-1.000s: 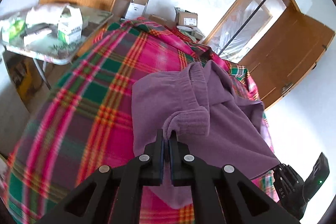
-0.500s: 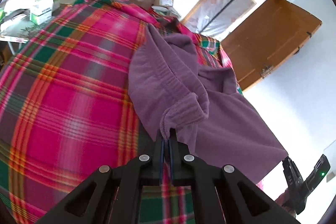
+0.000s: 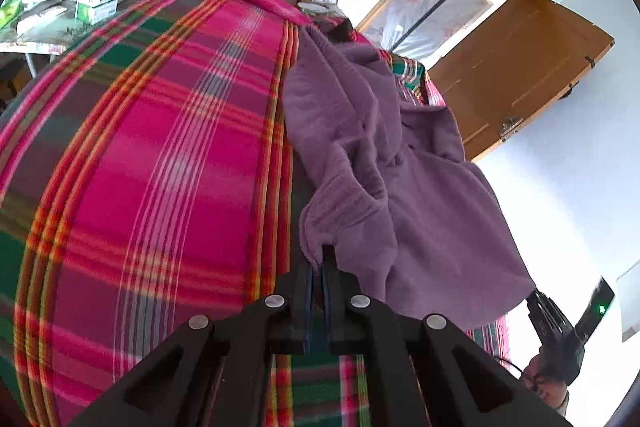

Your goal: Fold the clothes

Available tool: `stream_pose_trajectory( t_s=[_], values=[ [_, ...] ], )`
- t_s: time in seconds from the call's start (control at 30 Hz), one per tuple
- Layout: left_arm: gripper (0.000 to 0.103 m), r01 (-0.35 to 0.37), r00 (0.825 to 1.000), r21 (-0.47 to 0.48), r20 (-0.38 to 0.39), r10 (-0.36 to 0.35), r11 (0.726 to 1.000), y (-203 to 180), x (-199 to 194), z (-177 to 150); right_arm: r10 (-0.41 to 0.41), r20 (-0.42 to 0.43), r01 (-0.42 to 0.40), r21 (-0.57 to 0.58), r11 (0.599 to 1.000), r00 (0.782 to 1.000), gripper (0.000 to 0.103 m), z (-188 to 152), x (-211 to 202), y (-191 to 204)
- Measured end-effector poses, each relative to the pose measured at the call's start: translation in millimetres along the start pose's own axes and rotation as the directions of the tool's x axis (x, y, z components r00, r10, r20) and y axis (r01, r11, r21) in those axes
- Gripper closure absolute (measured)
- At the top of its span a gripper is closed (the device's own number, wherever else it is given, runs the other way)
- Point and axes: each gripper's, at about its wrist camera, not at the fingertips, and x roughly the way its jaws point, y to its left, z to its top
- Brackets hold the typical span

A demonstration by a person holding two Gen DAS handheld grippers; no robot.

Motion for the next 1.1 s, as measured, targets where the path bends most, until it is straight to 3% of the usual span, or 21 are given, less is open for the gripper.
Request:
stream_pose_trajectory(
  t_s=[0.07,0.13,0.43,0.57,0.77,0.87,1.1],
  values=[
    [0.099,0.003,1.000,0.001,-0.008,-0.003,1.000,1.2,2.3,-4.3,0.008,-0.034,-0.008,0.009,1.000,0.999,0.091,-3.2,4.4,-1.3],
    [0.099,0.005,1.000,0.002,-0.010,-0.005,1.000,1.5,3.1,-7.7,0.007,-0.064,-0.007,0.006,1.000,0.998,0.077,-7.6,3.9,-2.5],
    [0.099,0.021,0.999,0.057,-0.028,-0.020,0.998,1.5,0.9,-19.1,-0.001,-0.026,-0.002,-0.101,0.995,1.000,0.076,-10.7,-44.3,10.2],
    [0.099,0.051,0.998,0.037,-0.035,-0.050,0.998,8.9,-1.4,-22.3,0.098,0.009,-0.095,-0.164,0.982,0.995,0.076,-4.3,-64.9,30.7],
    [0.098,0.096,0.995,0.010,-0.039,-0.095,0.995,23.1,-11.7,-24.5,0.290,0.001,-0.278,-0.280,0.919,0.957,0.076,10.0,-58.5,100.6],
    [0.097,0.076,0.997,-0.012,-0.014,-0.076,0.997,34.6,-21.4,-20.6,0.367,-0.033,-0.358,-0.321,0.877,0.930,0.076,13.8,-47.7,138.8],
    [0.095,0.043,0.999,-0.068,0.022,-0.042,0.997,59.9,-32.7,-2.2,0.466,-0.077,-0.457,-0.389,0.800,0.881,0.071,14.6,-32.0,216.0]
  ],
)
